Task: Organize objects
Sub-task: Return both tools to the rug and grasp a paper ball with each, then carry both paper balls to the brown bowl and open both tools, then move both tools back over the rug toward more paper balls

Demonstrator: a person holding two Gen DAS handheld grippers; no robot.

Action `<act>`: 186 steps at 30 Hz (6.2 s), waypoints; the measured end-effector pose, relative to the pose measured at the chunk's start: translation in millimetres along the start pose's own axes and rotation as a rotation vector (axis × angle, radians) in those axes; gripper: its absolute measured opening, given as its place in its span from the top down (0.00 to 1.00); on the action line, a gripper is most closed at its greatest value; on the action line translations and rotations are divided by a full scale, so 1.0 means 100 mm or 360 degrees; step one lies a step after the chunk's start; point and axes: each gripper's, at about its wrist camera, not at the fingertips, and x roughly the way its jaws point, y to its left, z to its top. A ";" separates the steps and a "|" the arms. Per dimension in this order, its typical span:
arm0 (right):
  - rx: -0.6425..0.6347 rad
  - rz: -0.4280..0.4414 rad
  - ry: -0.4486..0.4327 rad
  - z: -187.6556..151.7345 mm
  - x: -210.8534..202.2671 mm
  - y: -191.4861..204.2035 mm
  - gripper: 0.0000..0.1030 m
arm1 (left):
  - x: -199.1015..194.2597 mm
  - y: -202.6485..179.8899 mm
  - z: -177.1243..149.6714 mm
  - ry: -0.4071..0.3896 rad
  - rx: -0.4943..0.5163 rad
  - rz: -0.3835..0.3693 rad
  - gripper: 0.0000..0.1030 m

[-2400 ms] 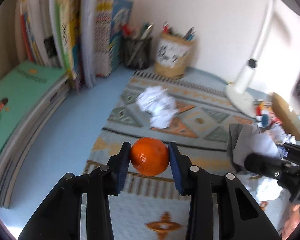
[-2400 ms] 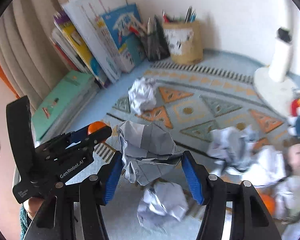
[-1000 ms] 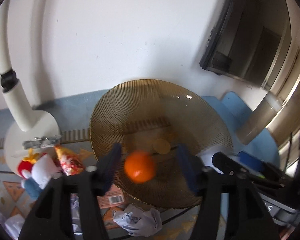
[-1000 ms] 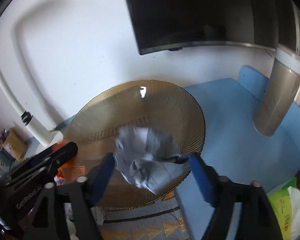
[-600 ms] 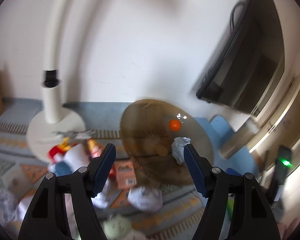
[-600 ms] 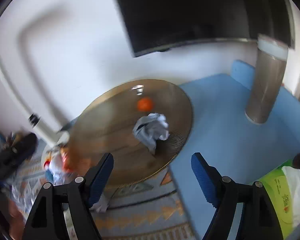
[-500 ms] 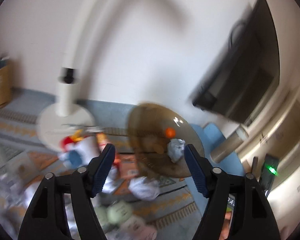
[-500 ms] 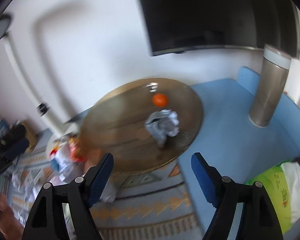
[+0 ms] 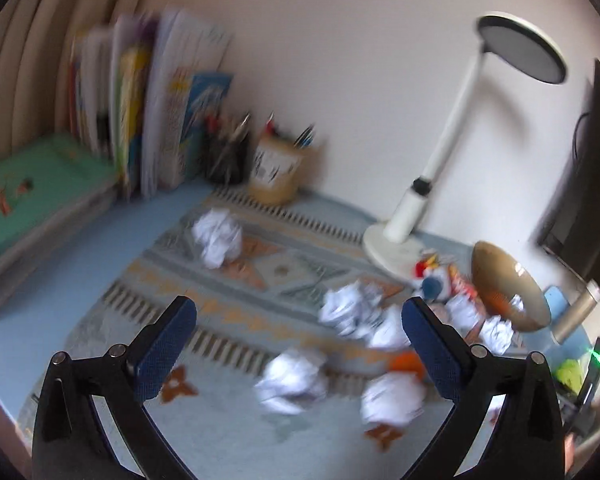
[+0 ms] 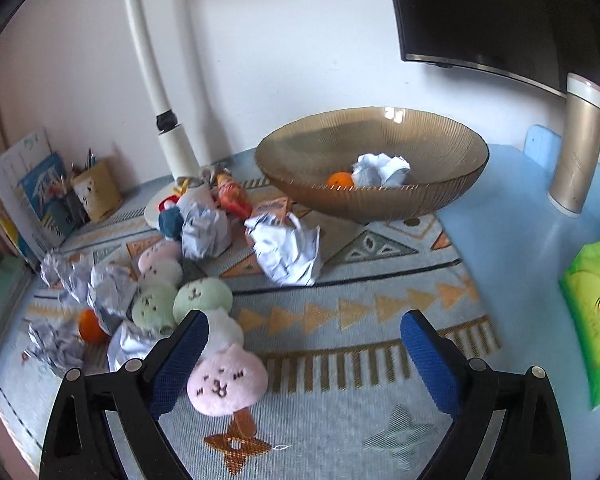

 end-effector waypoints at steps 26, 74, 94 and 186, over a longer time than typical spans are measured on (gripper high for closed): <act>-0.0195 -0.0211 -0.0097 -0.09 -0.02 0.26 0.00 | 0.55 0.00 -0.45 0.0241 0.0322 0.0227 0.01; -0.0336 0.0833 0.0160 -0.40 0.19 1.87 0.60 | 0.46 -0.39 -0.57 0.0295 0.0696 -0.0010 0.66; 0.0248 0.0172 -0.0375 0.96 -0.78 -0.67 0.60 | 0.72 -3.13 0.15 0.0070 0.0928 -0.0523 0.66; -0.0612 0.0529 0.0368 0.37 0.75 2.61 0.03 | 1.40 0.50 0.61 0.0281 0.0484 0.0370 0.01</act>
